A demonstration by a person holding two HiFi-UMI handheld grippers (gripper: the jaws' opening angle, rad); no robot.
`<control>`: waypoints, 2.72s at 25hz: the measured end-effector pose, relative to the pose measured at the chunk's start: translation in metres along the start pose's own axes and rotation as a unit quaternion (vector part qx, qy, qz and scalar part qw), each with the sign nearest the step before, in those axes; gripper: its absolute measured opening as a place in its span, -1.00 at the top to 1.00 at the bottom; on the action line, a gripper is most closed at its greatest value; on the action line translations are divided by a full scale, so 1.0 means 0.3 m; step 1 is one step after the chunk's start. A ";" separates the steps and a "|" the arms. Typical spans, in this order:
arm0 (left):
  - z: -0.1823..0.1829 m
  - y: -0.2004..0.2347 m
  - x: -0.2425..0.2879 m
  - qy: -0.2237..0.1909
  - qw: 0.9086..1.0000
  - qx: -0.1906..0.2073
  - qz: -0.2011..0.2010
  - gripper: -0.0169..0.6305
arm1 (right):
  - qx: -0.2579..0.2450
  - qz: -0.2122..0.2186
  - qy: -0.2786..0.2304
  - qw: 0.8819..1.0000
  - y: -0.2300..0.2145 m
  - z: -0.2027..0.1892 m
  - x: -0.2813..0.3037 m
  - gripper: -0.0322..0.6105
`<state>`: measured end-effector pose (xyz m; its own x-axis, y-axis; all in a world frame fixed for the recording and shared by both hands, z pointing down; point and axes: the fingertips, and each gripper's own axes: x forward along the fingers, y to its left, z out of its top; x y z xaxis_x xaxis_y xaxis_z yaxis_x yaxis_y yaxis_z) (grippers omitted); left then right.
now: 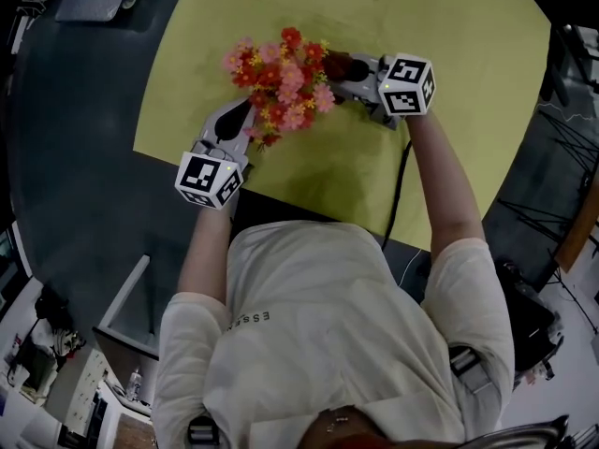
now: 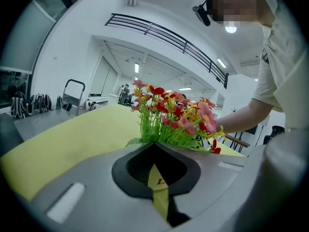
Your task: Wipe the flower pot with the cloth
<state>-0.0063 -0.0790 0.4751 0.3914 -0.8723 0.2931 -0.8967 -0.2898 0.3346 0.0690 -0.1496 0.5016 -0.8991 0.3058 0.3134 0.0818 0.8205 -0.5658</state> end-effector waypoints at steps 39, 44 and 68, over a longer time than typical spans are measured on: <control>0.214 0.248 -0.312 -0.001 0.969 0.081 -0.234 0.82 | 0.040 -0.587 -0.214 0.780 0.589 -0.087 0.134 0.73; 0.220 0.281 -0.351 0.006 0.961 0.083 -0.265 0.85 | 0.047 -0.602 -0.215 0.768 0.651 -0.049 0.273 0.73; 0.206 0.533 -0.316 0.028 0.966 0.097 -0.238 0.92 | 0.226 -0.704 -0.196 0.645 0.040 0.083 0.448 0.72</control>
<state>-0.1995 -0.0670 0.4455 0.7745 -0.6010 0.1975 -0.6323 -0.7257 0.2711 -0.0617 -0.1108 0.5179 0.0070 -0.8051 0.5930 -0.9874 -0.0995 -0.1234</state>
